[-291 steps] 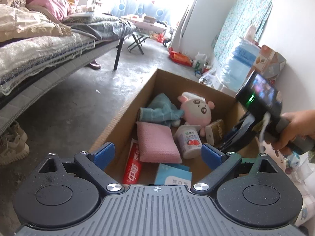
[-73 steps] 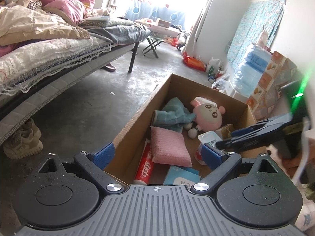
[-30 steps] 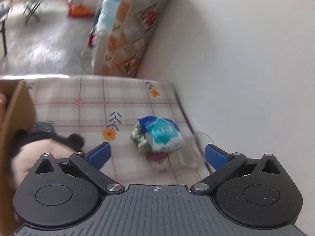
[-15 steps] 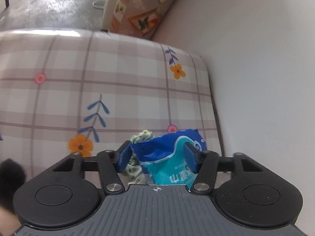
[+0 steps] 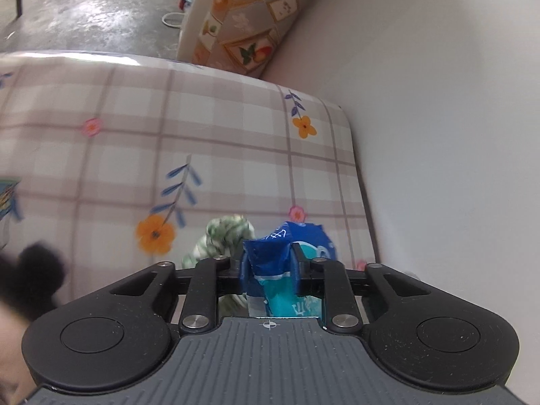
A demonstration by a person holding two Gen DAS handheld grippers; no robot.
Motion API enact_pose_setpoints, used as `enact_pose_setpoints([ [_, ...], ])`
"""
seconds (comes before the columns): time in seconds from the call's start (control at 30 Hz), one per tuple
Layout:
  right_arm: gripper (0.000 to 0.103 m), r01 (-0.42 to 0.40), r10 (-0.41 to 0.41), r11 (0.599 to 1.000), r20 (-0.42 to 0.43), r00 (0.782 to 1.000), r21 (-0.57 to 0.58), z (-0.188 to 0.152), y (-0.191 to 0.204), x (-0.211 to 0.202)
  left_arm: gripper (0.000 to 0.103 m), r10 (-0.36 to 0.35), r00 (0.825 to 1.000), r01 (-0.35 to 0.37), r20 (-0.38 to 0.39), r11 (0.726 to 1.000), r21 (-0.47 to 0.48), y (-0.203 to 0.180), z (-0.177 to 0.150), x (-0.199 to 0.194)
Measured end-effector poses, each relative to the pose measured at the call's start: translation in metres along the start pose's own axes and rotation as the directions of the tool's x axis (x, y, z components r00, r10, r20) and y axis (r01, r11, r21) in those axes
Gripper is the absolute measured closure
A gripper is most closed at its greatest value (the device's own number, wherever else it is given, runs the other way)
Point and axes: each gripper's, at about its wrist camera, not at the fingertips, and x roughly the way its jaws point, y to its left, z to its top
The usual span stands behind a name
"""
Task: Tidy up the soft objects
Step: 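Grasp the blue wet-wipes pack with the left tool, then grasp the green scrunchie with the right tool while the left tool holds the wipes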
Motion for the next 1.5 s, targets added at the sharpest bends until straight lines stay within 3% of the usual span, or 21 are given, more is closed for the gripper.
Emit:
enact_pose_setpoints([
  [0.2, 0.001, 0.005, -0.005, 1.0, 0.008, 1.0, 0.01, -0.002, 0.001, -0.012, 0.084, -0.003, 0.998, 0.003, 0.058, 1.0, 0.009, 0.021, -0.046, -0.059],
  [0.3, 0.001, 0.031, -0.031, 1.0, 0.001, 1.0, -0.003, -0.006, 0.001, -0.026, 0.085, -0.007, 0.999, 0.007, 0.051, 1.0, 0.013, 0.035, -0.079, -0.081],
  [0.53, 0.001, 0.111, -0.111, 0.994, -0.006, 0.994, 0.001, -0.011, -0.008, -0.074, 0.085, -0.039, 0.996, 0.034, 0.083, 0.998, 0.056, 0.062, -0.157, -0.121],
  [0.7, 0.001, 0.154, -0.154, 0.988, -0.005, 0.988, -0.025, -0.004, -0.009, -0.09, 0.084, -0.007, 0.995, -0.003, 0.099, 0.994, 0.105, 0.077, -0.193, -0.132],
  [0.8, 0.001, 0.153, -0.153, 0.988, -0.025, 0.988, -0.03, -0.002, -0.005, -0.088, 0.075, -0.007, 0.996, -0.007, 0.09, 0.987, 0.161, 0.083, -0.21, -0.133],
  [0.87, 0.001, 0.147, -0.149, 0.988, -0.039, 0.988, -0.046, -0.002, 0.002, -0.085, 0.064, 0.001, 0.994, -0.026, 0.111, 0.974, 0.226, 0.082, -0.22, -0.137],
  [0.93, 0.001, 0.148, -0.152, 0.986, -0.046, 0.987, -0.077, -0.003, 0.01, -0.082, 0.039, 0.031, 0.987, -0.077, 0.159, 0.955, 0.288, 0.078, -0.229, -0.144],
  [1.0, 0.001, 0.146, -0.152, 0.984, -0.052, 0.987, -0.103, -0.002, 0.017, -0.08, 0.022, 0.027, 0.981, -0.095, 0.195, 0.933, 0.347, 0.074, -0.236, -0.149],
  [1.1, 0.001, 0.13, -0.139, 0.983, -0.063, 0.988, -0.129, 0.006, 0.026, -0.074, 0.007, -0.011, 0.977, -0.081, 0.212, 0.904, 0.42, 0.07, -0.242, -0.154],
  [1.33, 0.0, -0.037, -0.002, 0.975, -0.173, 0.985, -0.22, 0.045, 0.051, -0.027, 0.006, -0.018, 0.984, -0.08, 0.175, 0.84, 0.537, 0.046, -0.231, -0.12],
  [1.5, 0.0, -0.067, -0.021, 0.95, -0.276, 0.961, -0.305, 0.054, 0.063, 0.041, 0.011, 0.05, 0.993, -0.095, 0.103, 0.86, 0.501, 0.052, -0.218, -0.088],
])
